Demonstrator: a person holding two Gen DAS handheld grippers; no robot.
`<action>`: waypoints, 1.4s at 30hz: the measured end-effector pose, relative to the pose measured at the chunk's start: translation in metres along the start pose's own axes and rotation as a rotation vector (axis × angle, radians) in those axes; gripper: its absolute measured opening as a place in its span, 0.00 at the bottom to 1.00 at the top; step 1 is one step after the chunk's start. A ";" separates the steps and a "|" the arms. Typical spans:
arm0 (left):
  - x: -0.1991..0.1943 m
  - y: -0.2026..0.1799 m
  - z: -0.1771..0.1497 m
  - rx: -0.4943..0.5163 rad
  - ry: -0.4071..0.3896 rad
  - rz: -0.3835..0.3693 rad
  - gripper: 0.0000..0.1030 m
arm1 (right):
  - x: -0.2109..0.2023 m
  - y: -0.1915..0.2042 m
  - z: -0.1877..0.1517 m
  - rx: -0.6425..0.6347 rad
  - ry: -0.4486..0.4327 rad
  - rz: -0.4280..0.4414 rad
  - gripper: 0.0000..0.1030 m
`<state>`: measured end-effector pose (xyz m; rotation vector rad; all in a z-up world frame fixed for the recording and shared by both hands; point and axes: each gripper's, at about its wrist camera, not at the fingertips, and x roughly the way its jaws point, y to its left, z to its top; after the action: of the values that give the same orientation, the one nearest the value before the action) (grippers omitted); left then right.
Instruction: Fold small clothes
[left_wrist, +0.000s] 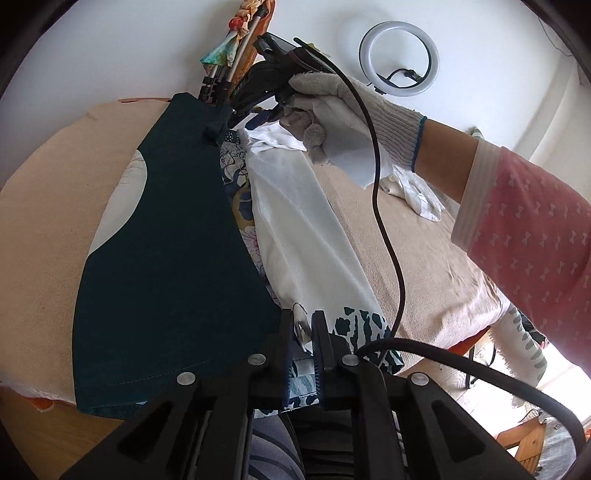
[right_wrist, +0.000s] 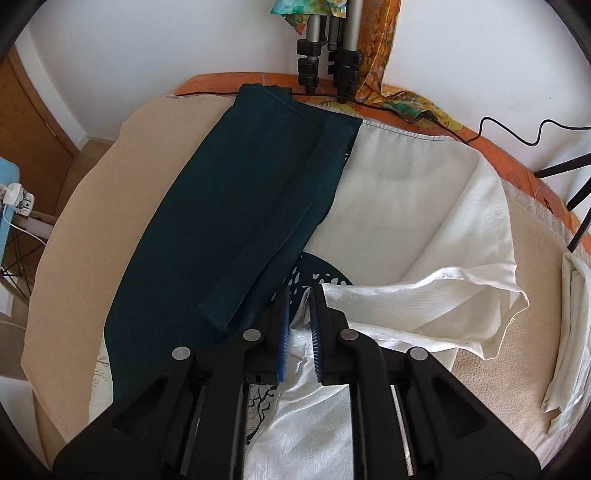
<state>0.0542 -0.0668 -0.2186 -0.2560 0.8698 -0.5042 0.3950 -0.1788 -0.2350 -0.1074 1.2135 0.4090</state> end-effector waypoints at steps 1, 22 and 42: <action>-0.004 0.001 0.001 0.007 -0.007 0.003 0.14 | -0.007 -0.002 -0.003 0.000 -0.010 0.020 0.41; -0.082 0.067 0.002 -0.027 -0.103 0.206 0.21 | -0.027 -0.147 -0.001 0.509 0.021 -0.063 0.59; -0.089 0.104 0.004 -0.075 -0.138 0.242 0.21 | -0.033 -0.070 0.108 0.327 -0.114 -0.025 0.05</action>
<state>0.0420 0.0682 -0.2001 -0.2466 0.7735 -0.2260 0.5068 -0.2195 -0.1754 0.1800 1.1507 0.1883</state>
